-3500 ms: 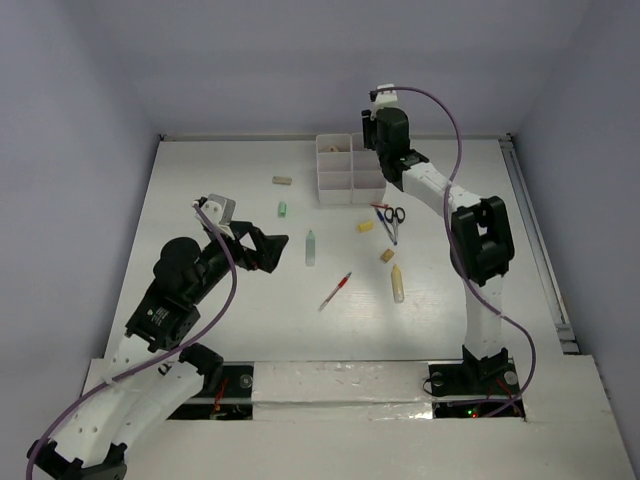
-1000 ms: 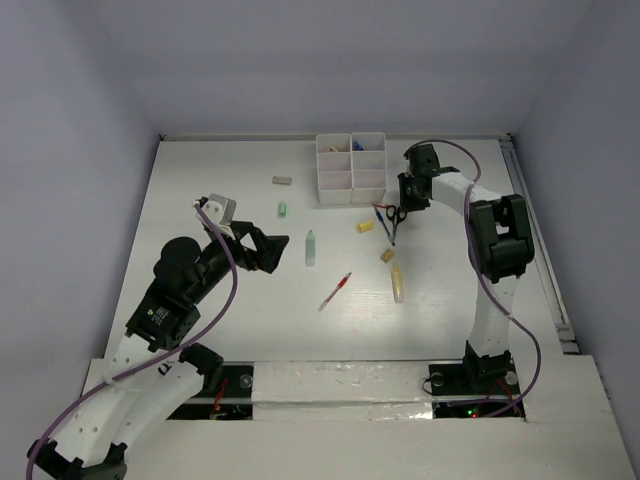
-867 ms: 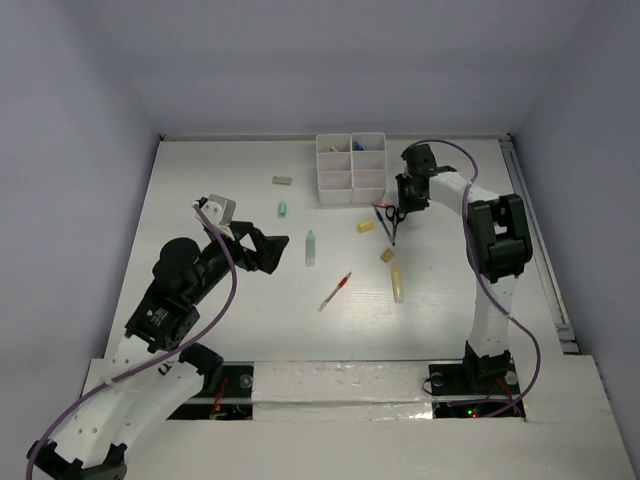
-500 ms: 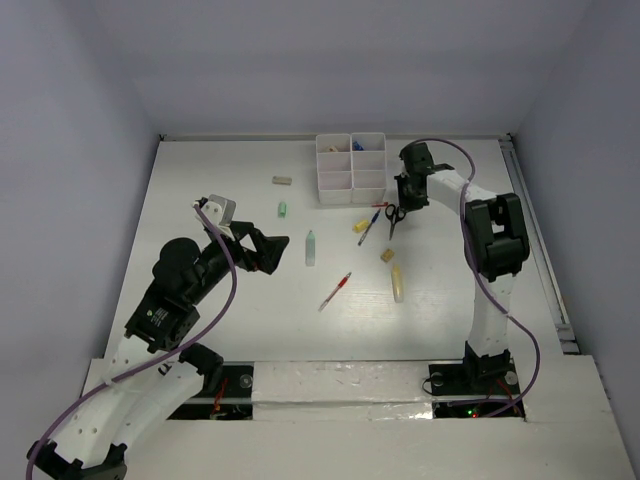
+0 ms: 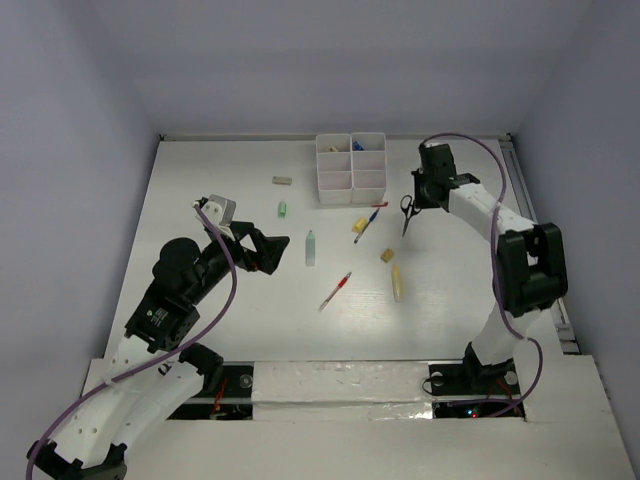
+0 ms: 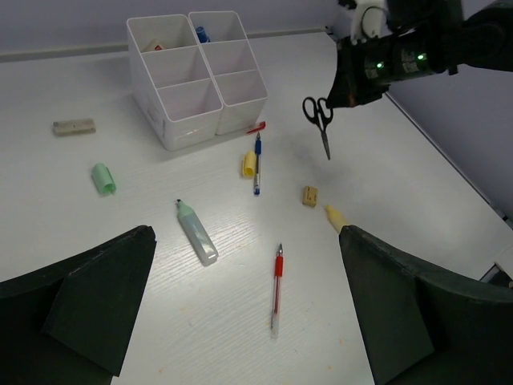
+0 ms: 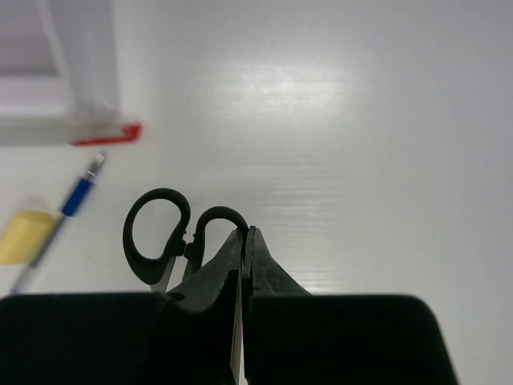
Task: Sort the stationery into containers
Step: Pick up the scissors from the center of the board, then place the scissors in the storage box.
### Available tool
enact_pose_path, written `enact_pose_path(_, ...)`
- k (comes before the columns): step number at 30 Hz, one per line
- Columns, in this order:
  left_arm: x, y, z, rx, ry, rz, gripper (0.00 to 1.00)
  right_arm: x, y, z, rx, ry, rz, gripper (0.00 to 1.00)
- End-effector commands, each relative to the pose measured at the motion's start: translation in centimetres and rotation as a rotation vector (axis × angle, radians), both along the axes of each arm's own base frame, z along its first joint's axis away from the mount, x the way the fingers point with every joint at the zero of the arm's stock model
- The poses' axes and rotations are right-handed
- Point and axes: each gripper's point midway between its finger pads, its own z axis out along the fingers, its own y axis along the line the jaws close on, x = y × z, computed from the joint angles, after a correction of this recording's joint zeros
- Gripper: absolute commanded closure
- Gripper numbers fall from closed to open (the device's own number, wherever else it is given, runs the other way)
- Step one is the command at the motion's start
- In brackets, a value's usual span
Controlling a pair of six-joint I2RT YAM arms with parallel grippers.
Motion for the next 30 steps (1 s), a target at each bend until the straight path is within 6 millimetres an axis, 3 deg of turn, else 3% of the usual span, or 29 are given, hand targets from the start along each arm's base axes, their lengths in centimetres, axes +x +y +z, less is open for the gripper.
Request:
enact_pose_path(1, 0.0, -0.3, 0.6, -0.016, -0.032, -0.012, 0.01, 2.8, 1.6, 8.3, 0.098, -0.348, 0.011, 1.00)
enact_pose_path(3, 0.1, -0.4, 0.5, -0.013, -0.028, -0.012, 0.01, 2.6, 2.5, 10.5, 0.136, -0.451, 0.021, 1.00)
enact_pose_path(4, 0.2, -0.4, 0.3, -0.010, -0.023, -0.011, 0.01, 3.8, 3.0, 13.0, 0.151, -0.576, 0.015, 1.00)
enact_pose_path(7, 0.3, -0.4, 0.2, -0.007, -0.018, -0.011, 0.01, 4.9, 5.5, 15.9, 0.157, -0.756, 0.038, 1.00)
enact_pose_path(12, 0.5, -0.2, 0.1, -0.004, -0.014, 0.001, 0.01, 7.1, 7.1, 18.5, 0.069, -0.959, -0.003, 1.00)
enact_pose_path(13, 0.6, -0.2, 0.0, -0.003, -0.011, 0.003, 0.01, 7.3, 7.6, 19.9, 0.088, -1.025, -0.009, 1.00)
enact_pose_path(19, 0.8, -0.3, -0.2, 0.004, -0.003, 0.003, 0.01, 9.5, 8.4, 21.1, 0.046, -1.136, -0.028, 1.00)
enact_pose_path(30, 1.6, 0.2, -0.8, 0.016, 0.019, 0.032, 0.01, 12.5, 9.2, 19.2, -0.019, -1.145, -0.026, 1.00)
